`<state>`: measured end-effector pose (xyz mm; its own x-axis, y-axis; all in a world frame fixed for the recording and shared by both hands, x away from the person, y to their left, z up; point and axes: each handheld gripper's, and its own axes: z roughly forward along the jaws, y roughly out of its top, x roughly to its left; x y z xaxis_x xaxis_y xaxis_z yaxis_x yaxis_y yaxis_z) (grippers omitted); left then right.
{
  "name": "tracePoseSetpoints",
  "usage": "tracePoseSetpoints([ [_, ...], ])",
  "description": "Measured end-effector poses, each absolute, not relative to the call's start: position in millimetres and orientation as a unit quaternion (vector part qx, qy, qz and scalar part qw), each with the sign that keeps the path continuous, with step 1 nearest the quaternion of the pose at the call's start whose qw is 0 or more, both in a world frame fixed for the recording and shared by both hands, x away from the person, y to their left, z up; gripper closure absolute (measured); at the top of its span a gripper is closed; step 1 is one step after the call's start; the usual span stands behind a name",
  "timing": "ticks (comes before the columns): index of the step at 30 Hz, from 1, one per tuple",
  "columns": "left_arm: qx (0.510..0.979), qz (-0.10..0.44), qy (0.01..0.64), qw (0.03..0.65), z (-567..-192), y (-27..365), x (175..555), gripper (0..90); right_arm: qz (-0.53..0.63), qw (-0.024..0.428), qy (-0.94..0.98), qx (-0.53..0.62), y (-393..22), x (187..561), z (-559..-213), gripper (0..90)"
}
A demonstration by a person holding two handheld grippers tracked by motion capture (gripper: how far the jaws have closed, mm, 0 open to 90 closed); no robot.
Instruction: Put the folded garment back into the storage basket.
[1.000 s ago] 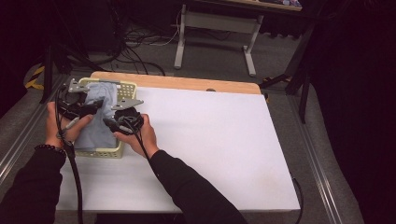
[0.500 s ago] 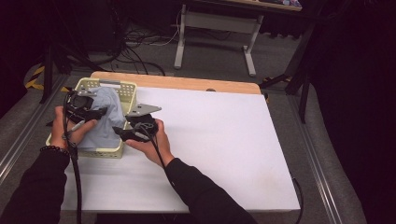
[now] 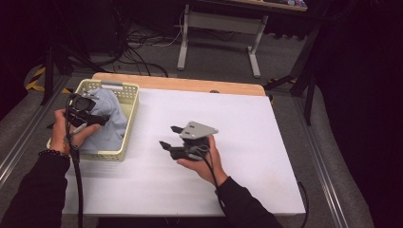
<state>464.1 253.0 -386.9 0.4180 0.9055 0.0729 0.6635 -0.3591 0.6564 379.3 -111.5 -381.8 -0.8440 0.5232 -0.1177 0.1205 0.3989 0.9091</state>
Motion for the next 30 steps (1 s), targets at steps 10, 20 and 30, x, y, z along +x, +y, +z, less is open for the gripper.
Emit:
tracePoseSetpoints([
  [10,0.803,0.252,0.475,0.257,-373.4,261.7,448.5,63.9,0.499,0.236,0.792,0.261,-217.1,338.4,-406.2,38.2],
  [20,0.781,0.268,0.503,0.256,-371.9,260.0,451.2,33.6,0.473,0.255,0.796,0.279,-256.7,315.9,-423.9,36.7],
  [30,0.771,0.275,0.47,0.329,-356.2,262.0,447.2,72.3,0.473,0.271,0.791,0.277,-258.4,312.7,-421.0,37.5],
])
